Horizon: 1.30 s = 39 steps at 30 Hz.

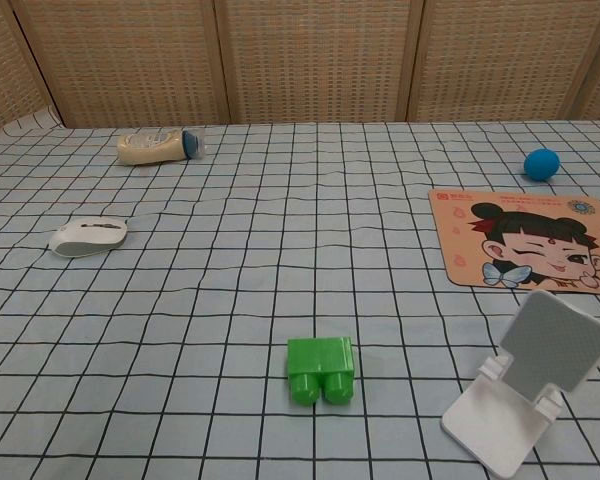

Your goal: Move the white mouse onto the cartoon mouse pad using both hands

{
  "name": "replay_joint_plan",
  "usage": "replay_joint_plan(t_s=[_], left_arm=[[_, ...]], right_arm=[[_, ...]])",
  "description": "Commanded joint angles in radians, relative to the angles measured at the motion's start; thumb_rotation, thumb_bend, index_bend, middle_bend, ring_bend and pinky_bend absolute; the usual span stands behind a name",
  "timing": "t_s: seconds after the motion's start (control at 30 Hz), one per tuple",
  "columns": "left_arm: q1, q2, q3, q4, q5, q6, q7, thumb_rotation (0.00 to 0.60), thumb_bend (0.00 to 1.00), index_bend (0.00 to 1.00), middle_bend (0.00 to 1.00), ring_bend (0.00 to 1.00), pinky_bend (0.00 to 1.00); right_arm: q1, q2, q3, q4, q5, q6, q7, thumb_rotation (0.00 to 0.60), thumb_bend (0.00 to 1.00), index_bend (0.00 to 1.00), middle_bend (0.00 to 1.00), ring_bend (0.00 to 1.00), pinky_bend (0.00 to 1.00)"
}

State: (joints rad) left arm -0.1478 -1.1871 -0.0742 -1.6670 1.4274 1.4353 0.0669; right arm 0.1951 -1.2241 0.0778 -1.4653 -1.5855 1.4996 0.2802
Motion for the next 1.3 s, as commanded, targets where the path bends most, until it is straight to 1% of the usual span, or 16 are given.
replay_joint_plan(t_s=[0.03, 0.3, 0.4, 0.57, 0.67, 0.77, 0.83, 0.97, 1.03, 1.13, 1.2, 1.27, 1.3], left_arm=[[0.0, 0.0, 0.0, 0.0, -0.001, 0.0, 0.0, 0.6, 0.17, 0.0, 0.0, 0.0, 0.0], [-0.007, -0.004, 0.0, -0.009, -0.006, -0.015, 0.012, 0.6, 0.17, 0.0, 0.0, 0.0, 0.0], [-0.012, -0.007, -0.007, -0.016, -0.017, -0.022, 0.015, 0.6, 0.17, 0.01, 0.0, 0.0, 0.0], [-0.04, -0.013, -0.032, -0.033, -0.073, -0.062, 0.074, 0.6, 0.17, 0.01, 0.0, 0.0, 0.0], [-0.058, -0.018, -0.054, -0.045, -0.11, -0.079, 0.105, 0.6, 0.17, 0.05, 0.0, 0.0, 0.0], [-0.08, -0.028, -0.082, -0.061, -0.163, -0.1, 0.147, 0.6, 0.17, 0.11, 0.0, 0.0, 0.06], [-0.099, -0.04, -0.103, -0.067, -0.202, -0.115, 0.178, 0.6, 0.17, 0.14, 0.0, 0.0, 0.1], [-0.157, -0.076, -0.144, -0.052, -0.292, -0.165, 0.264, 0.6, 0.18, 0.16, 0.0, 0.02, 0.13], [-0.197, -0.102, -0.169, -0.032, -0.356, -0.202, 0.319, 0.6, 0.18, 0.16, 0.0, 0.02, 0.14], [-0.253, -0.135, -0.198, -0.004, -0.46, -0.261, 0.381, 0.6, 0.18, 0.17, 0.0, 0.03, 0.14], [-0.297, -0.159, -0.222, 0.023, -0.548, -0.304, 0.424, 0.6, 0.18, 0.17, 0.0, 0.03, 0.14], [-0.367, -0.203, -0.241, 0.094, -0.66, -0.366, 0.493, 0.6, 0.18, 0.16, 0.0, 0.03, 0.14], [-0.389, -0.217, -0.246, 0.116, -0.699, -0.377, 0.517, 0.6, 0.18, 0.16, 0.0, 0.03, 0.14]], right_arm=[[0.0, 0.001, -0.001, -0.001, -0.001, 0.0, 0.001, 0.6, 0.13, 0.0, 0.0, 0.0, 0.0], [0.0, 0.008, -0.002, -0.005, -0.002, -0.003, 0.015, 0.6, 0.13, 0.0, 0.0, 0.0, 0.0], [0.0, 0.015, -0.001, -0.008, 0.001, -0.005, 0.027, 0.6, 0.13, 0.0, 0.0, 0.0, 0.0], [0.002, 0.024, 0.006, -0.002, 0.011, -0.009, 0.054, 0.6, 0.13, 0.0, 0.0, 0.0, 0.0], [0.003, 0.025, 0.008, 0.002, 0.015, -0.014, 0.065, 0.6, 0.13, 0.0, 0.0, 0.0, 0.0], [0.005, 0.027, 0.009, 0.005, 0.02, -0.02, 0.074, 0.6, 0.13, 0.0, 0.0, 0.0, 0.0], [0.007, 0.028, 0.01, 0.007, 0.022, -0.023, 0.081, 0.6, 0.13, 0.0, 0.0, 0.0, 0.0], [0.008, 0.03, 0.011, 0.009, 0.025, -0.029, 0.096, 0.6, 0.13, 0.0, 0.0, 0.0, 0.0], [0.01, 0.031, 0.011, 0.011, 0.027, -0.033, 0.103, 0.6, 0.13, 0.01, 0.0, 0.0, 0.0], [0.012, 0.031, 0.011, 0.016, 0.031, -0.042, 0.116, 0.6, 0.13, 0.01, 0.0, 0.0, 0.0], [0.014, 0.032, 0.011, 0.02, 0.033, -0.048, 0.126, 0.6, 0.13, 0.01, 0.0, 0.0, 0.0], [0.017, 0.034, 0.013, 0.026, 0.038, -0.056, 0.147, 0.6, 0.13, 0.01, 0.0, 0.0, 0.0], [0.018, 0.035, 0.013, 0.029, 0.038, -0.058, 0.154, 0.6, 0.13, 0.02, 0.0, 0.0, 0.0]])
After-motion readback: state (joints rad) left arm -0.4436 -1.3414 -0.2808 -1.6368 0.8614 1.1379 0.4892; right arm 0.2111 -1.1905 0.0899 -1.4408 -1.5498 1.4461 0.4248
